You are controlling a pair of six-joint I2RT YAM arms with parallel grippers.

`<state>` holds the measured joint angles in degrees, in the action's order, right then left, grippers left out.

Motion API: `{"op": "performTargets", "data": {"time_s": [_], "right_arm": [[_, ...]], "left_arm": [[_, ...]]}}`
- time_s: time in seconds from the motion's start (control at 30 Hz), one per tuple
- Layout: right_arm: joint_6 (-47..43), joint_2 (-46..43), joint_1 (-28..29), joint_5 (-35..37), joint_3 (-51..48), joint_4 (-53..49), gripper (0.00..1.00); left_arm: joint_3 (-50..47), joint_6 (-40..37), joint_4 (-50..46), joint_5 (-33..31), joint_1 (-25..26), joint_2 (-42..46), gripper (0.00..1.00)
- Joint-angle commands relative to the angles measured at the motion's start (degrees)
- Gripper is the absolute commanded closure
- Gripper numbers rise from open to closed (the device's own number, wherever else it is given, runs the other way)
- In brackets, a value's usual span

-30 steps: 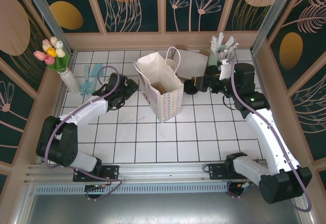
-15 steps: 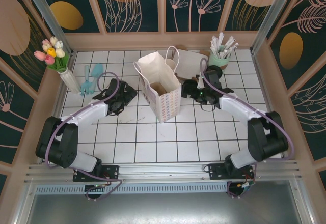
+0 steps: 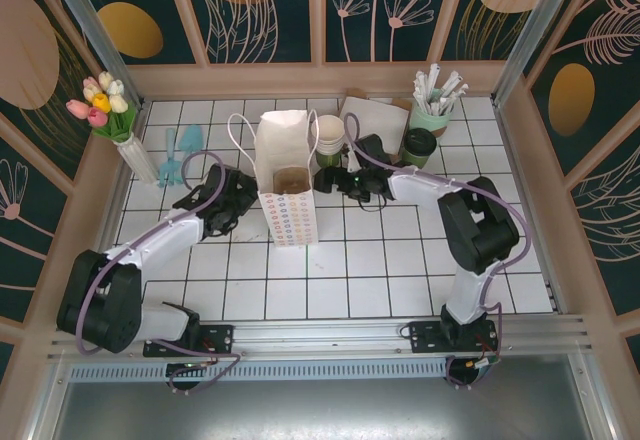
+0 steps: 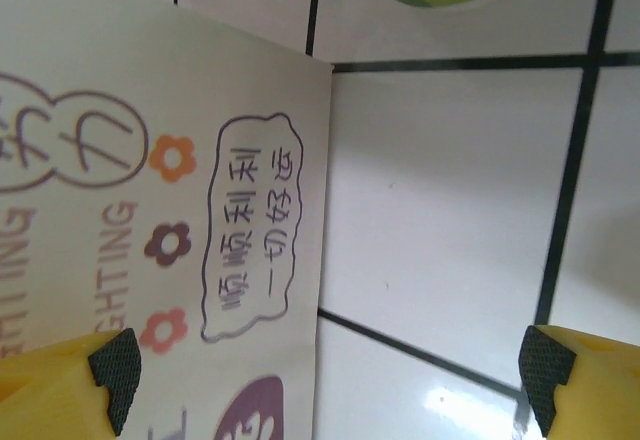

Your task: Pack the takeout coffee

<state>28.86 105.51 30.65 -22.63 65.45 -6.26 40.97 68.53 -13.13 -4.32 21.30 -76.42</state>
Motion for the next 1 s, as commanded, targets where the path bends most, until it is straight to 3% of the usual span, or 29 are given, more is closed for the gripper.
{"op": "performTargets", "data": {"time_s": [0.0,0.23,0.43,0.63,0.8,0.97], "right_arm": [[-0.43,1.76,0.37,-1.19,3.96,0.55,0.01],[1.63,0.79,1.62,2.23,4.65,-0.59,0.01],[2.07,-8.18,1.05,13.07,0.83,-5.04,0.01],[-6.20,-17.57,-6.66,17.60,-0.10,-13.02,0.01],[-12.17,-20.11,-13.02,25.93,1.35,-19.40,0.01],[-15.92,-18.54,-20.14,25.39,1.64,-19.69,0.01]], "left_arm": [[-2.89,2.84,-0.76,2.43,-0.07,2.87,0.01],[-3.30,2.17,-2.79,4.53,3.26,4.67,0.01],[-1.88,2.43,-3.95,2.99,6.03,2.85,0.01],[-3.22,3.36,-2.11,1.97,6.03,4.36,0.01],[-2.21,0.38,-1.55,0.72,5.95,4.77,0.01],[1.57,-6.14,-4.37,-7.50,5.73,7.81,0.01]]}}
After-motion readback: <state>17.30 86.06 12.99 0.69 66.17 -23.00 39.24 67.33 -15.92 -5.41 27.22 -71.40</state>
